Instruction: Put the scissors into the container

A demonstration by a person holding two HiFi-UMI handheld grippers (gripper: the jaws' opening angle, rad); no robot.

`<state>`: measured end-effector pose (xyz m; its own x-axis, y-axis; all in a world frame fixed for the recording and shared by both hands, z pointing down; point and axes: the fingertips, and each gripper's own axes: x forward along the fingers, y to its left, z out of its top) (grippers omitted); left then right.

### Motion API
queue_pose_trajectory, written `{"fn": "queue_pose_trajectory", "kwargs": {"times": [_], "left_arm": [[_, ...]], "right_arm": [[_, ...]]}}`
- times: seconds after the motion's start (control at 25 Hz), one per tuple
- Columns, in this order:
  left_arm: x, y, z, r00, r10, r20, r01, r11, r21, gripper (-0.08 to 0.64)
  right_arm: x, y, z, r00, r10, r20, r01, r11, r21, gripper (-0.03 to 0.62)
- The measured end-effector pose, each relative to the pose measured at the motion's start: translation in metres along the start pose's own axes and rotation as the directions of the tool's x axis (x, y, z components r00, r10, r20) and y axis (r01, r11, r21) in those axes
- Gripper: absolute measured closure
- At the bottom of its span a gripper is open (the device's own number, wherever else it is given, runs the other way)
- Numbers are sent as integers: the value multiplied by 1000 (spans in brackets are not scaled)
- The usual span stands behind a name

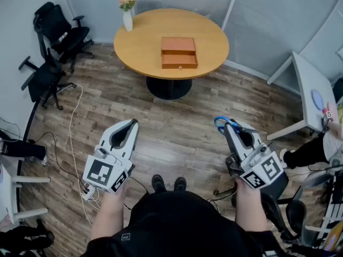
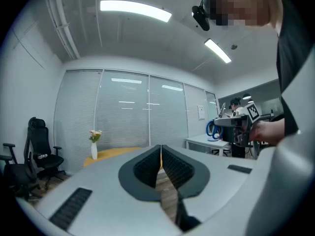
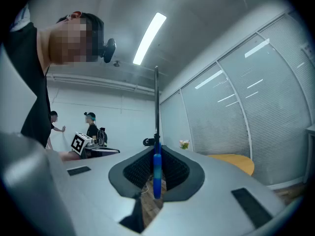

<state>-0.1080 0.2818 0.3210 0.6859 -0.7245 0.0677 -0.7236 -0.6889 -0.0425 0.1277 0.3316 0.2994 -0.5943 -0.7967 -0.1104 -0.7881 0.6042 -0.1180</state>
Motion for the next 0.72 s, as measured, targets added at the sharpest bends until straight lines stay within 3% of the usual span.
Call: {"fn": "queue_pose_trajectory", "kwargs": {"times": [0.44,0.72], "left_arm": [[7,15,-4,999,32,-11,-32,999,35,543],[11,10,-9,998,-66,-21,67,998,24,543]], "right_arm": [[27,16,-10,1000,11,-11,-11,1000,14,534],[67,43,-12,997,63,-34,-63,998,12,534]]}}
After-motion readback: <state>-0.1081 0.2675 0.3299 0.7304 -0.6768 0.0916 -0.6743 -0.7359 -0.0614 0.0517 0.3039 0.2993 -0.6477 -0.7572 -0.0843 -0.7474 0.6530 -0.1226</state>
